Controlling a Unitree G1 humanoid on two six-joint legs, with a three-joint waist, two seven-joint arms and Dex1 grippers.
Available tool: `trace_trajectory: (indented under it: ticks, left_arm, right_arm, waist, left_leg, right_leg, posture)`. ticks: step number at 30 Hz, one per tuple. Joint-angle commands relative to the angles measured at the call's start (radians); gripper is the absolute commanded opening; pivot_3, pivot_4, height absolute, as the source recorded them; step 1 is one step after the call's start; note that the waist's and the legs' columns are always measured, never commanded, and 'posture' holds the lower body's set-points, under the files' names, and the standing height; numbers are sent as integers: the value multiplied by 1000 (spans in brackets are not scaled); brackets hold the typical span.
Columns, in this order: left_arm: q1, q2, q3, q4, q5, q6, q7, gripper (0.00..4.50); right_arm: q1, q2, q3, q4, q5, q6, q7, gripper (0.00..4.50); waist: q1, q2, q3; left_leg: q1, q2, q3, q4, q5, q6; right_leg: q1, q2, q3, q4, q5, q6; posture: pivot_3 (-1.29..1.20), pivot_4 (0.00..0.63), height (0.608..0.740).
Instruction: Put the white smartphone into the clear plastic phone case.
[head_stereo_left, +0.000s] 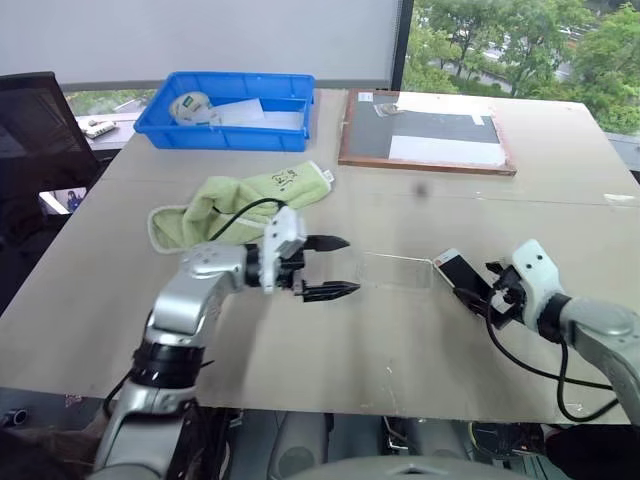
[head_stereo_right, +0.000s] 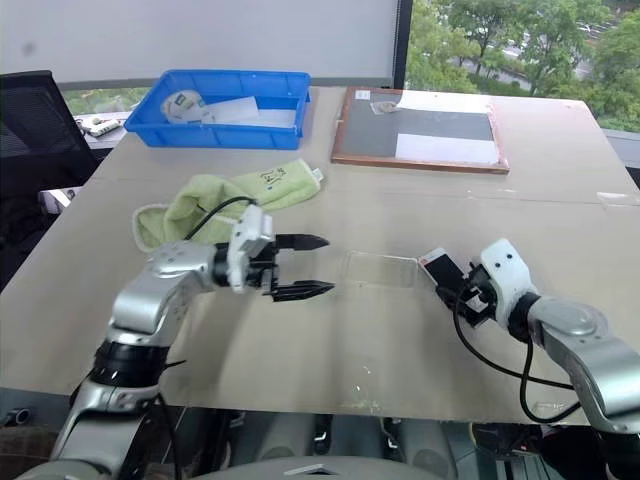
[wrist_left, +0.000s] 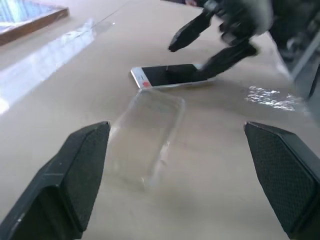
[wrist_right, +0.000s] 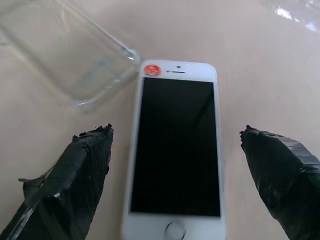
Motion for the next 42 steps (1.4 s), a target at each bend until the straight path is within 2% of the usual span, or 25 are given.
trace_trajectory:
  ticks: [1,5,10,12,14,21,24,28,32,35,42]
  left_arm:
    - [23,30,71,-108,-97,29,26,4431]
    - [66,89,125,-142,-139,41,41,4431]
    - [84,119,132,-138,-141,27,69,4431]
    - [87,117,127,-138,-142,24,84,4500]
    - [91,113,118,-140,-140,20,98,4500]
    - [100,110,86,-131,-128,3,134,4500]
    - [96,113,67,-111,-107,-22,137,4500]
    - [89,103,35,-112,-94,-45,139,4500]
    - [64,110,20,-122,-97,-35,144,4500]
    - [44,117,15,-119,-98,-27,143,4500]
    - [67,130,21,-156,-111,4,169,4500]
  right_arm:
    - [-39,16,0,25,14,53,4,4500]
    - [-50,25,26,51,3,95,3,4500]
    - [-12,19,49,64,-22,120,-1,4500]
    - [4,10,46,71,-36,110,4,3505]
    - [14,12,37,76,-54,82,-3,2909]
    - [36,-66,-3,-8,-81,-34,52,2908]
    - [-43,-90,-44,-52,-52,-83,93,2908]
    - [-175,-89,-26,-75,8,-57,150,2908]
    - [-286,-112,102,-40,-9,-72,250,2908]
    - [-343,-132,219,15,-77,-132,327,2908]
    - [-470,-87,407,169,-217,-198,394,2908]
  waist:
    - [2,0,0]
    - [-3,0,0]
    - [-2,-1,-1]
    - [0,-2,-1]
    - [1,-2,-1]
    - [13,-1,-1]
    - [14,-1,0]
    - [-1,3,2]
    - [-5,3,3]
    - [-4,3,3]
    - [-6,3,5]
  left_leg:
    - [0,0,0,0,0,0]
    - [0,0,0,0,0,0]
    - [1,1,0,0,0,0]
    - [1,1,0,0,0,0]
    - [1,2,0,0,0,0]
    - [0,2,1,0,0,0]
    - [0,2,1,0,0,0]
    - [1,1,1,0,0,0]
    - [0,2,1,-1,0,0]
    - [0,2,1,-2,0,0]
    - [0,2,3,-1,0,0]
  right_leg:
    - [0,0,0,0,0,0]
    - [0,0,1,0,0,0]
    - [0,0,0,0,0,0]
    - [1,0,0,0,-1,-2]
    - [1,0,0,0,-1,-2]
    - [0,-1,0,-1,-1,-2]
    - [0,0,1,-1,-1,-2]
    - [0,0,1,0,-1,-2]
    - [-1,2,1,0,0,-1]
    - [-1,2,0,-1,0,1]
    - [-2,1,2,0,0,-1]
  posture:
    - [0,150,740]
    - [0,150,740]
    - [0,150,740]
    - [0,150,740]
    - [0,150,740]
    - [0,150,740]
    - [0,150,740]
    - [0,150,740]
    - [0,150,740]
    - [0,150,740]
    - [0,150,740]
